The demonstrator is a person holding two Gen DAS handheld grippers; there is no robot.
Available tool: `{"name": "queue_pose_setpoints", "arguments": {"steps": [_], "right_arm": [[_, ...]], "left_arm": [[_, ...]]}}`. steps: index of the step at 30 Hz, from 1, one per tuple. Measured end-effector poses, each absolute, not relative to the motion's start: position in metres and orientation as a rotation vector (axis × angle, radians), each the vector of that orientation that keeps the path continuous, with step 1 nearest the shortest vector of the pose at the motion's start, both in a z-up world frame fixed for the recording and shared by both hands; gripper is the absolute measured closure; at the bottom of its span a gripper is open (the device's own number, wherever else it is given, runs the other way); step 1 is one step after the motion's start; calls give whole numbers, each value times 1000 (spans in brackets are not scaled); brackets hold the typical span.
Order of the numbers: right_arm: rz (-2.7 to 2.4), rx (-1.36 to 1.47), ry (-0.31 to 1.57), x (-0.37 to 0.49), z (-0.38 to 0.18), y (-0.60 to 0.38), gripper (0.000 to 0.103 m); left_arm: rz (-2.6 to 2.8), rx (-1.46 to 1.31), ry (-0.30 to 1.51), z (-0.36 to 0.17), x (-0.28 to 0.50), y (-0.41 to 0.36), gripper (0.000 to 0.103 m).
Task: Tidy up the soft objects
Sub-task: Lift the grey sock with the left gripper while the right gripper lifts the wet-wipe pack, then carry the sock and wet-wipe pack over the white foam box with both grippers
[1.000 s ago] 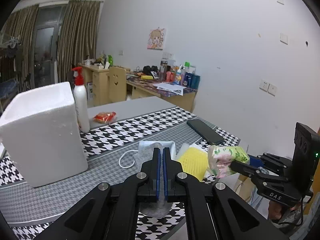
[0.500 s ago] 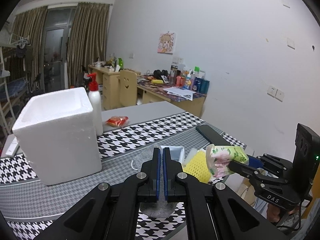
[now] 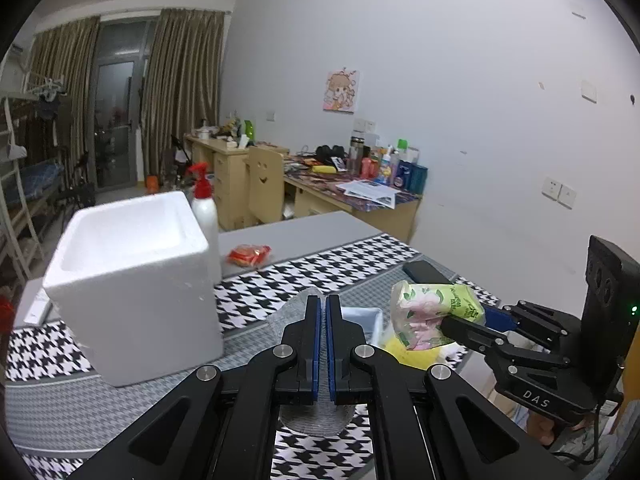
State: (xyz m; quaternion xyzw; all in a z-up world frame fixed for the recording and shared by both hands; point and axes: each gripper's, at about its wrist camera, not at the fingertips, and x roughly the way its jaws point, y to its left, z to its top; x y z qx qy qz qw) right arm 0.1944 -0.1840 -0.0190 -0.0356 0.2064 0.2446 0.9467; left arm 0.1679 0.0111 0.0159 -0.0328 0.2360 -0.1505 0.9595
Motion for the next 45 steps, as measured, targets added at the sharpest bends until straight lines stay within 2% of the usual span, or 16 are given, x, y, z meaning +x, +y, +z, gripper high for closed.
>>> {"name": "queue_pose_setpoints", "arguments": {"steps": [45], "right_arm": [[513,-114,331,240,49,-138,70]], "left_arm": [[-56,4,354,99,223,40,101]]}}
